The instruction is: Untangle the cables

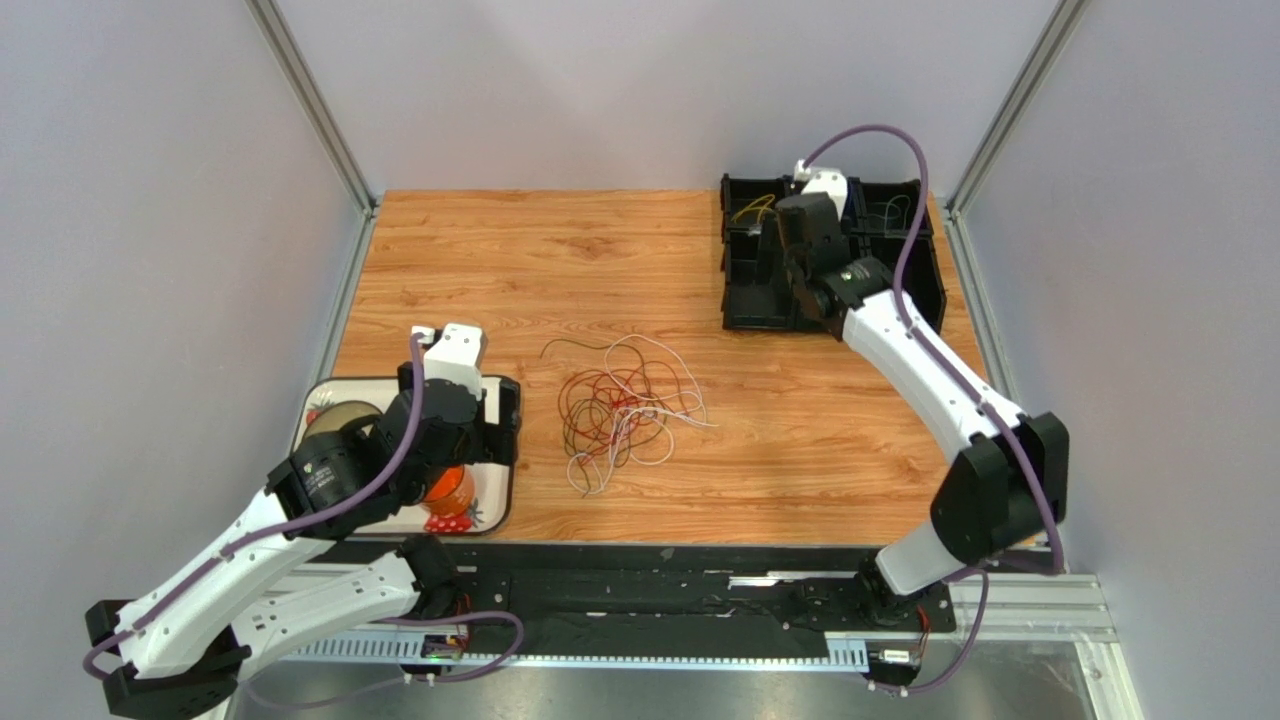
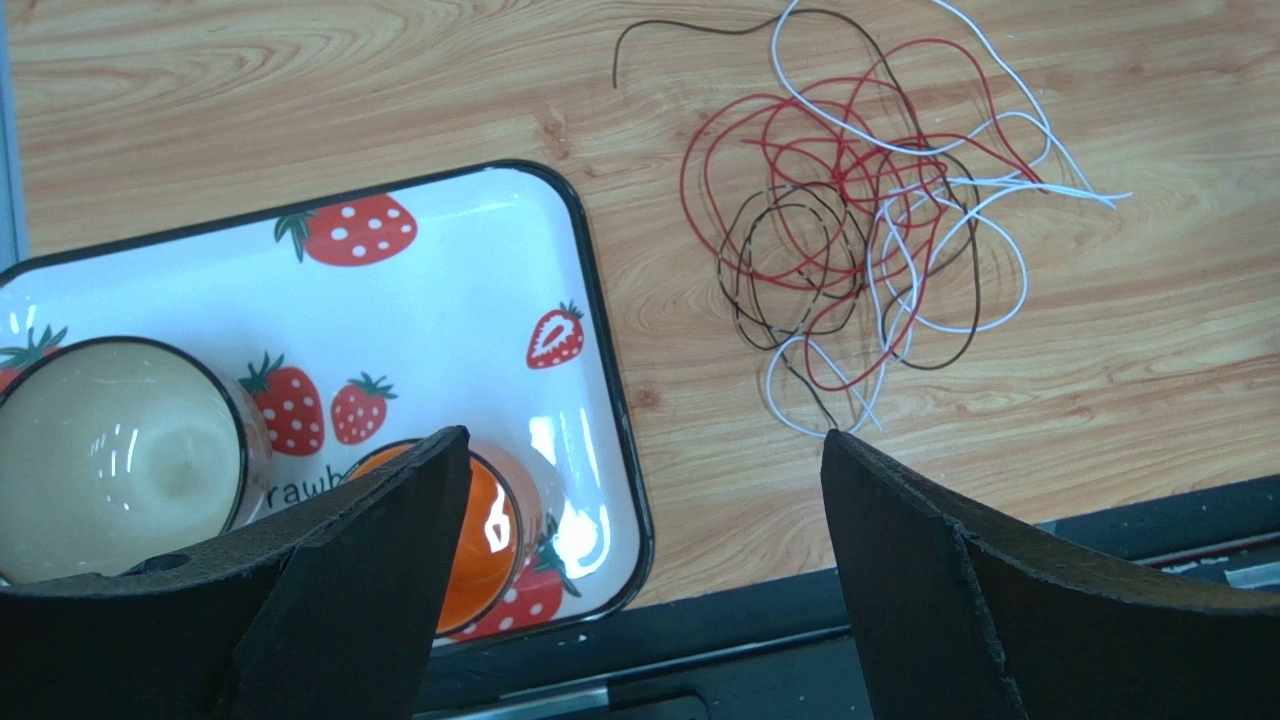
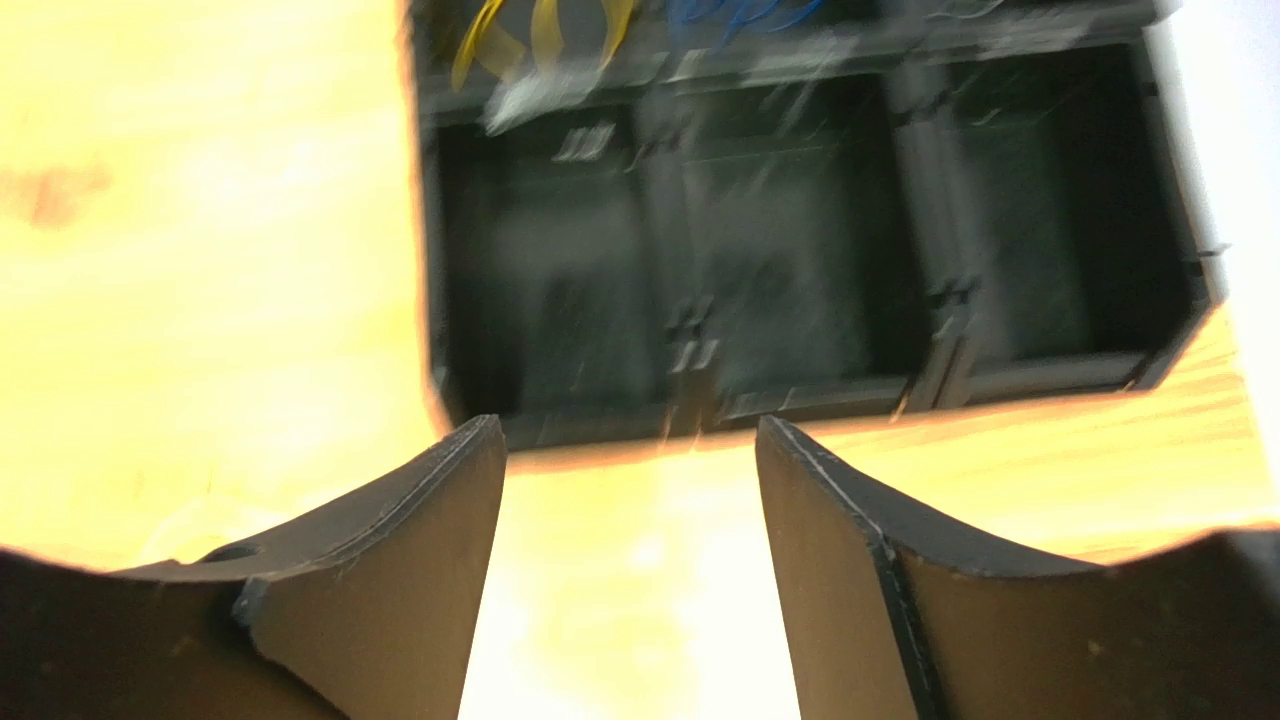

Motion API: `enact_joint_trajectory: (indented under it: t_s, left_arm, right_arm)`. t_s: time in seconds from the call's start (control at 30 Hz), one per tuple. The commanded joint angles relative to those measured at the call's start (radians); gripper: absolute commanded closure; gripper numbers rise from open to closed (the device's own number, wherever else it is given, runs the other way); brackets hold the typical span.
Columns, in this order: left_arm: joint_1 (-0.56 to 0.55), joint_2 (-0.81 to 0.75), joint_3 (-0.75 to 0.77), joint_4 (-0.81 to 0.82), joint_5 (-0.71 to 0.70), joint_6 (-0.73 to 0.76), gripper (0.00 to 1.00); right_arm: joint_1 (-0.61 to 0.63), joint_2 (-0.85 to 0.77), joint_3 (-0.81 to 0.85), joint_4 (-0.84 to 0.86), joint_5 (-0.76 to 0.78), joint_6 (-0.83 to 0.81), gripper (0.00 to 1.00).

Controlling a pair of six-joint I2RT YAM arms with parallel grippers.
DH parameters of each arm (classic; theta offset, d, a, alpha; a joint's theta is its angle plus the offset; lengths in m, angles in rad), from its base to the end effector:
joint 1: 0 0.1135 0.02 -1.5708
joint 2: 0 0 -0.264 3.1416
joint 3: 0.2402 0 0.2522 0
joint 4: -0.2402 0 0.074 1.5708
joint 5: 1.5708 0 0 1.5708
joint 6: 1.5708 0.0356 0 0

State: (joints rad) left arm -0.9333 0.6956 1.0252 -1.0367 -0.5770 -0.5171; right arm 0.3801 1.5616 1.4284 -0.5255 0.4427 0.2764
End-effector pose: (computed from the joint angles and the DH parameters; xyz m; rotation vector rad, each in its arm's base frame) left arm 0.0803 -0.0757 0.3513 0.1552 2.1462 -0.1782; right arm 0.3328 0.1165 0.3394 0.1254 2.1556 -0.1178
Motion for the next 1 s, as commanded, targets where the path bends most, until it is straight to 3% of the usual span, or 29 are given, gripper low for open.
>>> enact_joint_trajectory:
  t_s: [0.0,0.33,0.43,0.67,0.97]
  left_arm:
    - [0.002,0.016,0.001,0.001,0.003,-0.001,0.07]
    - [0.002,0.134,0.026,0.001,0.028,-0.044,0.14]
    - [0.002,0.172,-0.011,0.077,0.106,-0.096,0.18]
    - [0.001,0.288,-0.088,0.265,0.209,-0.152,0.22]
    - [-0.001,0.383,-0.188,0.446,0.259,-0.130,0.26]
  right_arm:
    - [0.025,-0.180,-0.163,0.055,-0.132,0.018,0.34]
    - [0.154,-0.426,-0.443,0.074,-0.367,0.194,0.38]
    - [0.200,-0.463,-0.505,0.101,-0.409,0.239,0.39]
    - [0.301,-0.468,-0.572,0.122,-0.427,0.271,0.41]
    - [0.316,-0.440,-0.592,0.090,-0.352,0.288,0.42]
